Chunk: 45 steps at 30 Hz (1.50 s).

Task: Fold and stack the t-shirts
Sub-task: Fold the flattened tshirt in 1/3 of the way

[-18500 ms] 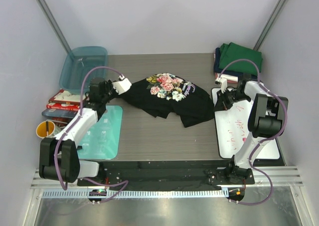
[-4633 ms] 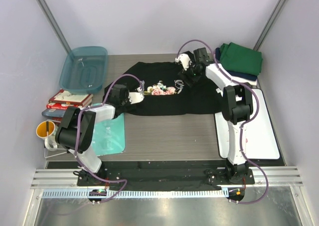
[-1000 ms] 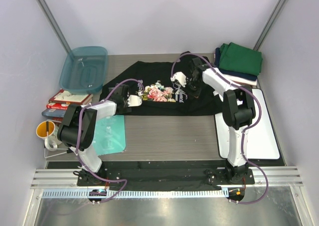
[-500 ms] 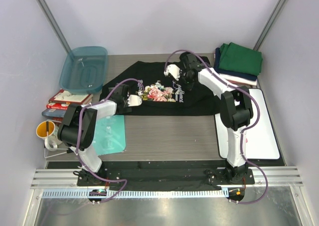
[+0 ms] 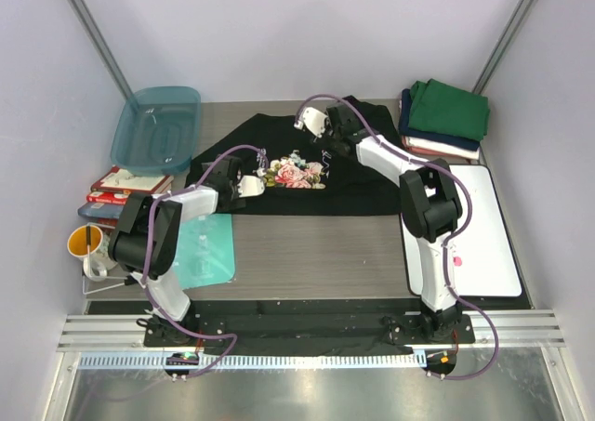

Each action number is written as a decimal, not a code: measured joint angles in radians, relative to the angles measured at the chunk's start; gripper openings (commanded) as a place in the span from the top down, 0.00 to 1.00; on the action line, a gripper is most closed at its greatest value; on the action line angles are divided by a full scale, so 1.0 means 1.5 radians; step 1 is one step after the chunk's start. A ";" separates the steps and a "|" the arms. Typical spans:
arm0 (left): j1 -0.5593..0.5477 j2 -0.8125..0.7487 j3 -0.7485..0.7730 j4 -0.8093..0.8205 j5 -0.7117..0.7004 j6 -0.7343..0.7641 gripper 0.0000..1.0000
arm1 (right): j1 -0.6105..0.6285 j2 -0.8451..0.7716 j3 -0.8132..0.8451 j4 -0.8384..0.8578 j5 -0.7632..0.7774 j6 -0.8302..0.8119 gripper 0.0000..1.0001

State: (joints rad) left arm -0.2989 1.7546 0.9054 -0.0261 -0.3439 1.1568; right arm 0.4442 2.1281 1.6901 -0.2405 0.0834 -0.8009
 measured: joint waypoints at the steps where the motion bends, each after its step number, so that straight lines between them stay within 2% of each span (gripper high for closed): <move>1: 0.000 0.001 0.001 0.000 -0.001 -0.001 0.00 | 0.002 0.004 -0.006 0.017 0.016 -0.001 0.27; 11: 0.000 0.005 0.006 -0.001 -0.005 -0.002 0.00 | 0.001 0.007 -0.099 0.098 0.103 0.010 0.29; 21: -0.002 0.009 0.009 -0.001 -0.011 -0.003 0.00 | -0.002 -0.036 -0.109 0.063 0.036 0.067 0.31; 26: -0.003 0.009 0.009 -0.001 -0.014 -0.004 0.00 | 0.003 -0.037 -0.107 0.054 0.038 0.088 0.32; 29: -0.003 0.009 0.009 0.000 -0.014 -0.006 0.00 | -0.013 -0.029 -0.067 0.021 0.027 0.134 0.33; 34: -0.003 0.008 0.007 0.002 -0.014 -0.009 0.00 | -0.128 0.000 0.046 -0.034 -0.105 0.241 0.34; 39: -0.003 0.008 0.007 0.002 -0.015 -0.010 0.00 | -0.259 0.022 0.076 -0.083 -0.231 0.295 0.37; 45: -0.005 0.010 0.009 0.001 -0.019 -0.011 0.00 | -0.284 0.084 0.083 -0.152 -0.350 0.312 0.41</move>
State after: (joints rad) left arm -0.3061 1.7695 0.9184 -0.0246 -0.3721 1.1408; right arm 0.0181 2.2543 1.8145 -0.4679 -0.4419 -0.3328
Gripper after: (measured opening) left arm 0.995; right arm 0.594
